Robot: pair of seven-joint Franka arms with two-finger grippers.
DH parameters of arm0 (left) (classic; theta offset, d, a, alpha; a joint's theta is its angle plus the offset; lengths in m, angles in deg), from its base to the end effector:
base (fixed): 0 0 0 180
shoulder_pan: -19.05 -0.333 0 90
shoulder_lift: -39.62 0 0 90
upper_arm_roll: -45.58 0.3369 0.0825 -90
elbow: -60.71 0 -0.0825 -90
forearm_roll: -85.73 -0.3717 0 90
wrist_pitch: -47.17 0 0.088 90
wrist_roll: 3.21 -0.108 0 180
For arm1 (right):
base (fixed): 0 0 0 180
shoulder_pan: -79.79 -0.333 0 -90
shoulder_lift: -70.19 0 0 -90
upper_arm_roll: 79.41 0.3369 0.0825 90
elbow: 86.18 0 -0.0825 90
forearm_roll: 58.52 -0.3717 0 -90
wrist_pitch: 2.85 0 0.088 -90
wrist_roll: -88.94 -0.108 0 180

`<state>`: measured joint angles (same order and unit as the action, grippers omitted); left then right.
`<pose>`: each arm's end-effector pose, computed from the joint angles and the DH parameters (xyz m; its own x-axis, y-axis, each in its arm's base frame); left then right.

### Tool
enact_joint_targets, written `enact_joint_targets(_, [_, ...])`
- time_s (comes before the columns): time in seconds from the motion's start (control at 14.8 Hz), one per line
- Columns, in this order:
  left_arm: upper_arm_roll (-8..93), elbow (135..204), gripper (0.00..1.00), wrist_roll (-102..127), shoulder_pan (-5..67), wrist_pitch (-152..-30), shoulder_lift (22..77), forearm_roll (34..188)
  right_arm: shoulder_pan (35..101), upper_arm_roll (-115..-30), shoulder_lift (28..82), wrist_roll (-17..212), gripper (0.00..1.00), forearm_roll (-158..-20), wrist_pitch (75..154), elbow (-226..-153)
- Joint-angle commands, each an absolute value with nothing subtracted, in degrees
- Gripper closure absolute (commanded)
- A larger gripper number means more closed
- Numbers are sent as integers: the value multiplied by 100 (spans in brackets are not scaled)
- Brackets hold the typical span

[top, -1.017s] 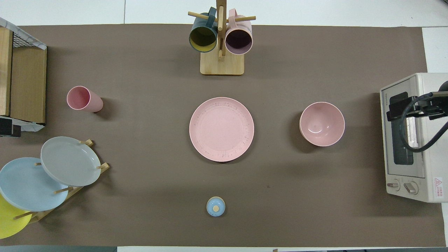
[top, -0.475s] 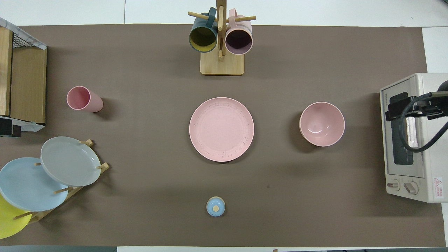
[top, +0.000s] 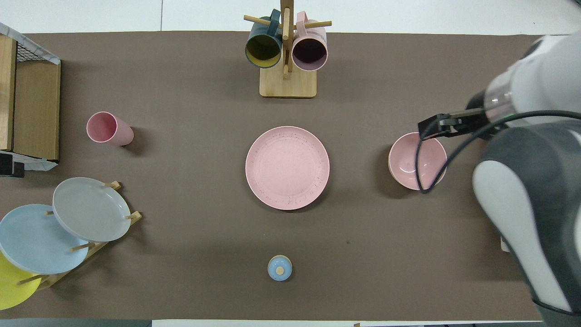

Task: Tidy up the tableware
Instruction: 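Reach the right gripper down and grasp the rim of the pink bowl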

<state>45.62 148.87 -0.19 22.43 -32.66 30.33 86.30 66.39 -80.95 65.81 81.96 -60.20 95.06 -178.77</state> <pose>0.4648 -0.0283 0.7250 0.9998 -0.0073 0.0162 -0.0075 -0.9999 0.0107 0.5637 0.1218 0.5929 0.9966 0.0812 0.0130 0.0815 -0.9963 -0.0288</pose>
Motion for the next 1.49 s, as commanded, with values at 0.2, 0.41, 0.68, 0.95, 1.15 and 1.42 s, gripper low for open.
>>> enact_joint_targets(0.2, [4654, 15237, 0, -66, 2124, -3483, 2741, 8494, 6186, -8099, 5990, 7743, 0, -6045, 11410, -18863])
enact_joint_targets(0.41, [4654, 15291, 0, -92, 2116, -3624, 2784, 8494, 6195, -8099, 6008, 7734, 0, -6036, 11773, -19427])
enact_joint_targets(0.68, [4654, 15317, 0, -92, 2098, -3800, 3056, 8512, 6370, -8108, 6017, 7734, 0, -6036, 11844, -19762])
enact_joint_targets(0.95, [4646, 15273, 0, -92, 2142, -3958, 3434, 8547, 6441, -8108, 6043, 7716, 8, -6036, 12019, -19999])
enact_joint_targets(1.15, [4646, 15282, 0, -92, 2151, -4081, 3583, 8609, 6389, -8108, 5886, 7637, 16, -6036, 12204, -20061])
enact_joint_targets(1.42, [4637, 15326, 0, -92, 2151, -4257, 3707, 8705, 6406, -8108, 5744, 7637, 21, -6028, 12275, -20070])
